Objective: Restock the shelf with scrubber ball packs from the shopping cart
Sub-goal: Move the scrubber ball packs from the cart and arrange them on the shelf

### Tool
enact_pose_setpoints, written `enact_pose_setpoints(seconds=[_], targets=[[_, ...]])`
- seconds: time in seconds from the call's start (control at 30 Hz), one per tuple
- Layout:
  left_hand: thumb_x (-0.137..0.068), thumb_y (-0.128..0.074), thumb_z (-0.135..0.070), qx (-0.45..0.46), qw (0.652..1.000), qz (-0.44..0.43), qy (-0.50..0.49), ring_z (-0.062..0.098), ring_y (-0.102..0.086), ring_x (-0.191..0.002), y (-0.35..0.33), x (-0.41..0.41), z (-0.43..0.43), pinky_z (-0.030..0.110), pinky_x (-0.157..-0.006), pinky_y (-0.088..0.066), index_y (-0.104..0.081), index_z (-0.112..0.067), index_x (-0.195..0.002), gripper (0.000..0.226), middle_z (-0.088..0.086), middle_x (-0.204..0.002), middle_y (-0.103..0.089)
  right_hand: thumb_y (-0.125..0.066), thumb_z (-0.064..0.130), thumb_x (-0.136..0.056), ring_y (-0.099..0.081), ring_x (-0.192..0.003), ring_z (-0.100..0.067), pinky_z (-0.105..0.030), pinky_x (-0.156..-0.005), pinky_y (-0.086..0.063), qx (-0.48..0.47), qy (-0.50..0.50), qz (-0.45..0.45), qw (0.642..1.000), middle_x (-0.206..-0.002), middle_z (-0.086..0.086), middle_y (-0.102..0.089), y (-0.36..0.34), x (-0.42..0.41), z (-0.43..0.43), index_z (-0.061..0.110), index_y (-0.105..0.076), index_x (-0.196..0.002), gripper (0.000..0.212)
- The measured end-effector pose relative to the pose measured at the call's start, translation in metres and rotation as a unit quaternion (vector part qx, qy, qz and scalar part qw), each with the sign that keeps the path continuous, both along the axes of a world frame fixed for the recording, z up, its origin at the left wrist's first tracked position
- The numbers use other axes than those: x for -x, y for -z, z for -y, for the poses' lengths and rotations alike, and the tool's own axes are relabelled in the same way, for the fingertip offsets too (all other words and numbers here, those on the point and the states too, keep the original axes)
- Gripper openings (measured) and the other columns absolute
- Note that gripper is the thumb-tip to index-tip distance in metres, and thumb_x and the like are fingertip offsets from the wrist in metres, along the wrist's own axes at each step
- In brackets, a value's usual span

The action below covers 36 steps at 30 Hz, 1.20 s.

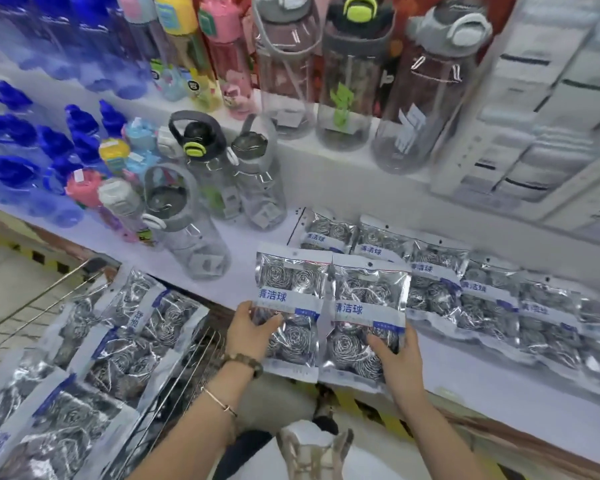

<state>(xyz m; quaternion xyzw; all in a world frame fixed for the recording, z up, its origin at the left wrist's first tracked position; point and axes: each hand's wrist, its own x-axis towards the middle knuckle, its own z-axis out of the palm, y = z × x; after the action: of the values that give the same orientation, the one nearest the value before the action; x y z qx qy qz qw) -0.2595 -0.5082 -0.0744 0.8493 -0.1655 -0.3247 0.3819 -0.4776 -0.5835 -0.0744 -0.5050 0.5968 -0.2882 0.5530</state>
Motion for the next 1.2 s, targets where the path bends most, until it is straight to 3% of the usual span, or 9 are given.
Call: enact_pose_setpoints(seconds=[0.17, 0.27, 0.37, 0.63, 0.77, 0.97, 1.1, 1.2], targets=[[-0.074, -0.075, -0.024, -0.014, 0.999, 0.009, 0.040, 0.023, -0.056, -0.089, 0.014, 0.008, 0.046, 0.026, -0.071, -0.040, -0.052, -0.006, -0.112, 0.047, 0.009, -0.102, -0.061, -0.070, 0.015, -0.082, -0.056, -0.095, -0.016, -0.027, -0.079, -0.039, -0.009, 0.065, -0.013, 0.998, -0.100, 0.009, -0.056, 0.004, 0.029, 0.020, 0.014, -0.041, -0.133, 0.059], [-0.074, -0.074, -0.026, -0.027, 0.998, 0.009, 0.052, 0.025, -0.056, -0.098, 0.022, 0.001, 0.079, 0.028, -0.079, -0.043, -0.051, -0.008, -0.114, 0.050, 0.006, -0.106, -0.059, -0.070, 0.016, -0.083, -0.050, -0.103, -0.016, -0.027, -0.086, -0.036, -0.008, 0.099, -0.008, 0.995, -0.110, 0.006, -0.051, 0.005, 0.034, 0.028, 0.015, -0.037, -0.138, 0.064], [-0.076, -0.074, -0.025, -0.028, 0.997, -0.005, 0.067, 0.020, -0.053, -0.092, 0.030, -0.011, 0.115, 0.026, -0.081, -0.042, -0.049, -0.009, -0.116, 0.050, 0.004, -0.108, -0.058, -0.069, 0.014, -0.083, -0.048, -0.099, -0.015, -0.027, -0.086, -0.036, -0.016, 0.140, -0.012, 0.990, -0.111, 0.003, -0.052, 0.007, 0.033, 0.035, 0.017, -0.039, -0.135, 0.059], [-0.078, -0.072, -0.025, -0.072, 0.991, -0.017, 0.111, 0.023, -0.053, -0.085, 0.056, -0.037, 0.197, 0.030, -0.071, -0.042, -0.048, -0.010, -0.115, 0.046, 0.008, -0.106, -0.061, -0.071, 0.018, -0.082, -0.054, -0.108, -0.022, -0.038, -0.095, -0.043, -0.042, 0.193, -0.064, 0.978, -0.116, 0.001, -0.056, 0.021, 0.018, 0.058, 0.018, -0.041, -0.134, 0.061], [-0.078, -0.072, -0.024, -0.068, 0.990, -0.033, 0.118, 0.026, -0.056, -0.095, 0.067, -0.036, 0.216, 0.030, -0.076, -0.044, -0.047, -0.008, -0.119, 0.051, 0.010, -0.110, -0.060, -0.072, 0.017, -0.080, -0.055, -0.110, -0.024, -0.046, -0.097, -0.045, -0.045, 0.208, -0.064, 0.975, -0.120, -0.003, -0.057, 0.022, 0.005, 0.071, 0.018, -0.042, -0.134, 0.062], [-0.083, -0.067, -0.025, -0.082, 0.985, -0.052, 0.140, 0.019, -0.050, -0.085, 0.073, -0.033, 0.224, 0.024, -0.065, -0.040, -0.044, -0.007, -0.121, 0.048, 0.010, -0.110, -0.059, -0.072, 0.016, -0.080, -0.054, -0.108, -0.020, -0.035, -0.091, -0.043, -0.042, 0.214, -0.053, 0.974, -0.122, 0.000, -0.056, 0.021, -0.004, 0.085, 0.017, -0.044, -0.130, 0.057], [-0.082, -0.067, -0.029, -0.113, 0.977, -0.023, 0.178, 0.023, -0.054, -0.086, 0.080, -0.038, 0.225, 0.026, -0.067, -0.039, -0.045, -0.006, -0.120, 0.049, 0.010, -0.110, -0.058, -0.072, 0.013, -0.080, -0.053, -0.104, -0.020, -0.029, -0.084, -0.039, -0.040, 0.228, -0.051, 0.972, -0.115, -0.001, -0.056, 0.020, -0.007, 0.092, 0.014, -0.044, -0.129, 0.056], [-0.077, -0.072, -0.031, -0.118, 0.974, -0.022, 0.193, 0.022, -0.056, -0.090, 0.084, -0.042, 0.230, 0.031, -0.076, -0.048, -0.050, -0.006, -0.112, 0.048, 0.008, -0.110, -0.057, -0.072, 0.012, -0.080, -0.052, -0.106, -0.019, -0.029, -0.085, -0.039, -0.042, 0.235, -0.051, 0.970, -0.117, -0.001, -0.055, 0.020, -0.009, 0.094, 0.013, -0.044, -0.130, 0.057]])
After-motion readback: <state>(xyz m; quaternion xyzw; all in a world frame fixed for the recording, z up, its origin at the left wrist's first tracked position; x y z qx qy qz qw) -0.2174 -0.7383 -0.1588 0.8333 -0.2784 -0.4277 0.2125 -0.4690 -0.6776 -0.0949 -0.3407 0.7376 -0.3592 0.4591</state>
